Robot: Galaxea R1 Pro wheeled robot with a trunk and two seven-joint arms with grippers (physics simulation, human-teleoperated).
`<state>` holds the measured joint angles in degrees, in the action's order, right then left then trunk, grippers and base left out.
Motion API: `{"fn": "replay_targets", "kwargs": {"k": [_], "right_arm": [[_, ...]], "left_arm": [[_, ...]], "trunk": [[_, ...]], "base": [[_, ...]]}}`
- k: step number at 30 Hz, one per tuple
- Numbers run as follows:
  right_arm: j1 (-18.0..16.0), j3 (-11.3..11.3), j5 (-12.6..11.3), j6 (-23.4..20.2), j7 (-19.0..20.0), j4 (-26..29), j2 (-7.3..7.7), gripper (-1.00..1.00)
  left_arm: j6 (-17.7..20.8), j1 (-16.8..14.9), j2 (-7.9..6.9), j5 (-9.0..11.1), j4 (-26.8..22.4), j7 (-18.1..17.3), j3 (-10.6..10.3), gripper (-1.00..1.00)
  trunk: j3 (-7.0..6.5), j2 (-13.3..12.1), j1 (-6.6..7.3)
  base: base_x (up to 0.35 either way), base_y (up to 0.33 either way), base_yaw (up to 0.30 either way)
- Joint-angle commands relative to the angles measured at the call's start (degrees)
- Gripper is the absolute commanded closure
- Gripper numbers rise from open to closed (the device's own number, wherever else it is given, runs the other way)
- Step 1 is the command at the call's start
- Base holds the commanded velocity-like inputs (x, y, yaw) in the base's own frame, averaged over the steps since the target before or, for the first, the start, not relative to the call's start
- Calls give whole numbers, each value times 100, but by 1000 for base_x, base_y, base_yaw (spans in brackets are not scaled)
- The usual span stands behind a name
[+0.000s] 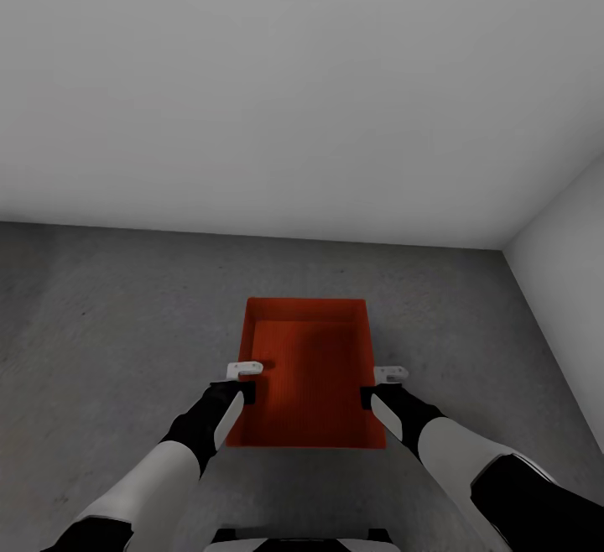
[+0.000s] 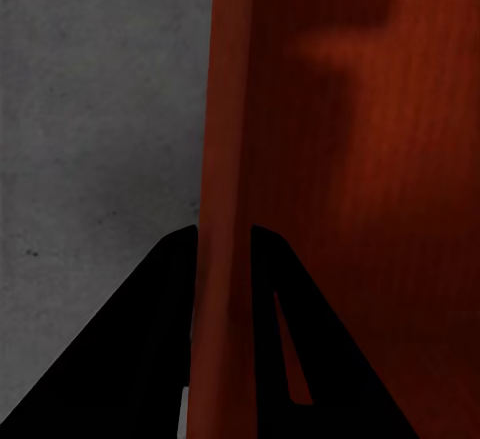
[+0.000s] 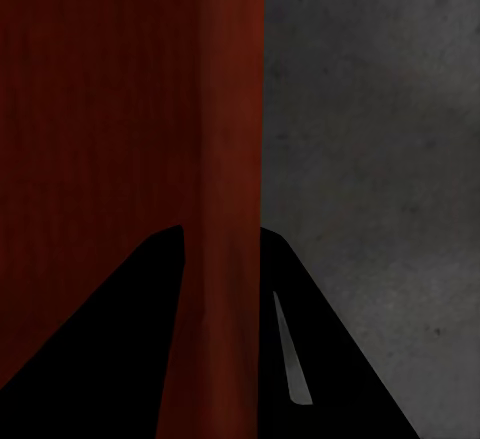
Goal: Move the two storage containers from the living room to the garage. In the garage, place one container on the floor and stack the other container on top of it (either order is fine).
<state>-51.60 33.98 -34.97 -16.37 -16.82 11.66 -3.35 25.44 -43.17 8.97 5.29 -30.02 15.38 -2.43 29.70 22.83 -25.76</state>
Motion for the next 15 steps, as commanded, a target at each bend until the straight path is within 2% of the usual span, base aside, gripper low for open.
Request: {"fn": "replay_targets", "kwargs": {"k": [1,11,15], "right_arm": [[-8,-234,175,-42,-207,20,159,100],[-8,-234,175,-41,-207,20,180,100],[-8,-234,175,-41,-207,20,193,100]], "left_arm": [[70,2,-9,-80,-4,71,23,100],[66,2,8,-72,6,71,23,100],[68,3,9,-72,13,71,23,100]], "trunk": [[8,10,-3],[8,10,-3],[79,170,-91]], "base": [[0,0,0],[0,0,0],[0,0,0]]}}
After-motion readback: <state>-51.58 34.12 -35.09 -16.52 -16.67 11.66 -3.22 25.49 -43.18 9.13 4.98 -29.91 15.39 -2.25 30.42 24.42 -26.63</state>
